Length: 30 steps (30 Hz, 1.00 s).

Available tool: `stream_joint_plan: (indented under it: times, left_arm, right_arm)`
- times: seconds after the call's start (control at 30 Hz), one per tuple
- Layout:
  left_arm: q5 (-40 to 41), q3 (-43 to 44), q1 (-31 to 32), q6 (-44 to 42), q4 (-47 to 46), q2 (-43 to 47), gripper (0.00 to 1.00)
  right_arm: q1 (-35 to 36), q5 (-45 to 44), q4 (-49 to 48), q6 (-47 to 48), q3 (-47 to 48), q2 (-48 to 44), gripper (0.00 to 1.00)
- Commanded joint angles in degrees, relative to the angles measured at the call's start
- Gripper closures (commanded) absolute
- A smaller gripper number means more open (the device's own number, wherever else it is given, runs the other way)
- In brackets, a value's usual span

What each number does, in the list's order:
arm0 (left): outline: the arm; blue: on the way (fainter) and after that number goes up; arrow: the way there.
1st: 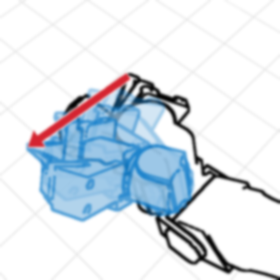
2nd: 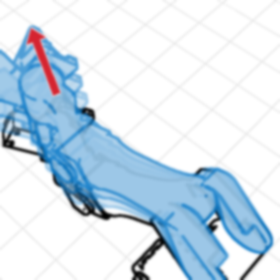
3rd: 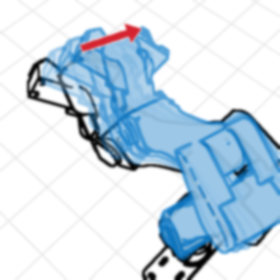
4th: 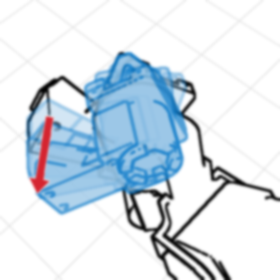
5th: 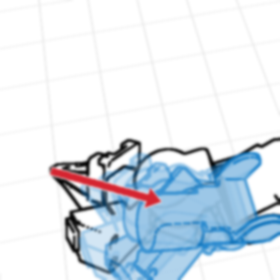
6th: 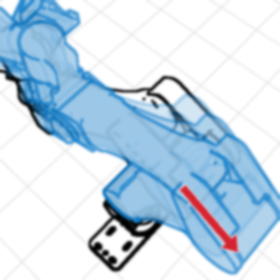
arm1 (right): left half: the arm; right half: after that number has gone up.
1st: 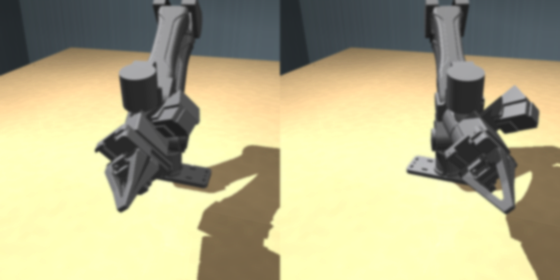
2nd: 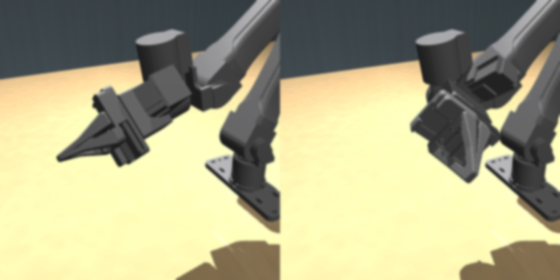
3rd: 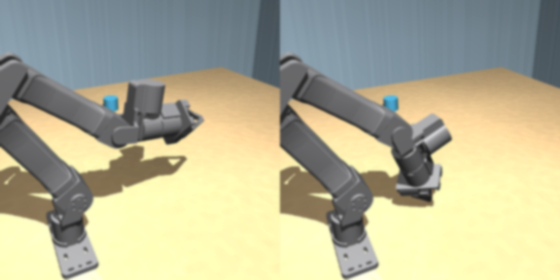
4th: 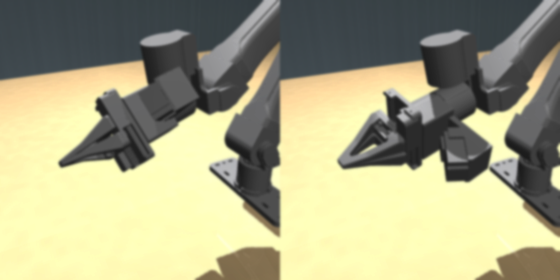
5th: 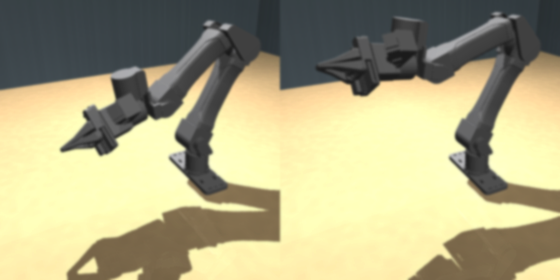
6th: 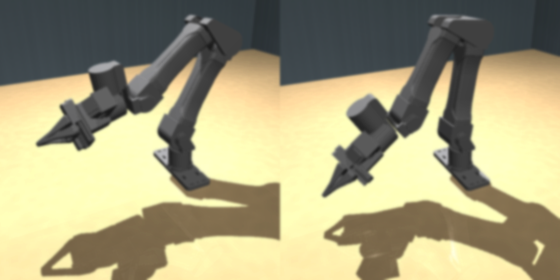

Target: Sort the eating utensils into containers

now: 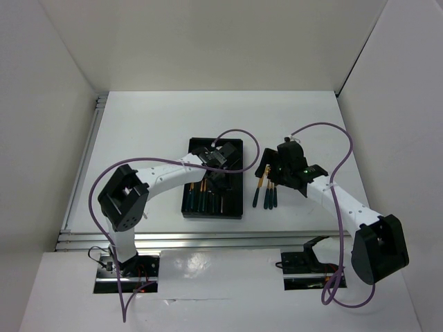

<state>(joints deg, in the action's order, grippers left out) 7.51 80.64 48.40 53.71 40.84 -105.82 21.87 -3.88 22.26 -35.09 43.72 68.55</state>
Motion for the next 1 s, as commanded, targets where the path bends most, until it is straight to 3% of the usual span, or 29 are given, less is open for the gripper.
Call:
stream_joint_plan:
  times: [0.0, 0.97]
  left_arm:
    - [-0.56, 1.62, -0.15, -1.33, 1.44, 2.55, 1.0]
    - [-2.76, -2.15, -2.35, -0.28, -2.7, -1.23, 1.0]
  right_arm:
    - [-0.33, -0.6, -0.99, -0.15, -0.39, -1.85, 0.0]
    - [-0.33, -1.13, -0.46, -0.15, -0.39, -1.85, 0.0]
